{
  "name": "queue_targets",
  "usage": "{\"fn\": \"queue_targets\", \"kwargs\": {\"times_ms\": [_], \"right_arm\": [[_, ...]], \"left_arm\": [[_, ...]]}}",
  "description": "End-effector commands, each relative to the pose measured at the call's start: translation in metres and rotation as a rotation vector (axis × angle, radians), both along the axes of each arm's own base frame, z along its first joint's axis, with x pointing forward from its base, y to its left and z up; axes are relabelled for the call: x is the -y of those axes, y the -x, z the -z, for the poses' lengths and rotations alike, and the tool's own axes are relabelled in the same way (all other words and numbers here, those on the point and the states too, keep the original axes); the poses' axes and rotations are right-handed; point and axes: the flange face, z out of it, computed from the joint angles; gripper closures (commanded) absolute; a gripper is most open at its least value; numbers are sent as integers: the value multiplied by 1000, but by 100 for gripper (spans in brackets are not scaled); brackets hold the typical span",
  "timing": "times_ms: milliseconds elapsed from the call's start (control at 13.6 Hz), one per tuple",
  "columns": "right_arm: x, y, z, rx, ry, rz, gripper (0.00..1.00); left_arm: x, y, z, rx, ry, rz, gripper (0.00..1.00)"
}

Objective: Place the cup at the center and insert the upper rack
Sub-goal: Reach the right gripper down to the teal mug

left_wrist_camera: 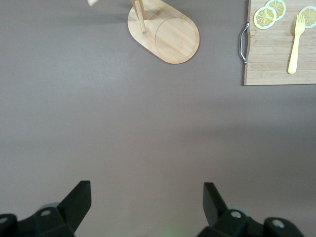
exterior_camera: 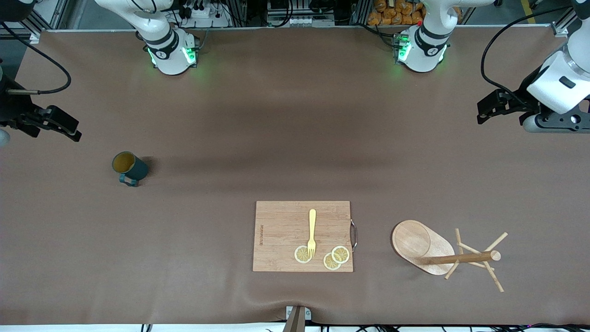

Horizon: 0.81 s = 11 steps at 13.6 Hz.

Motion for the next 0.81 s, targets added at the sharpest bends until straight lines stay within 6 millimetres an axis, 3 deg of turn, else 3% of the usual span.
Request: {"fn": "queue_targets", "kwargs": {"times_ms": [0, 294, 515, 736], "right_arm": [[2, 5, -7, 7, 16, 4, 0], [3, 4, -6, 4, 16, 4, 0], [1, -1, 2, -7, 29, -16, 0], [6, -18, 41, -77, 26, -11, 0]], "left_arm": [[0, 4, -8, -1, 17, 8, 0], [3, 0, -12, 13, 3, 10, 0], [11, -5, -2, -4, -7, 30, 0], [13, -4, 8, -28, 7, 31, 0]]}}
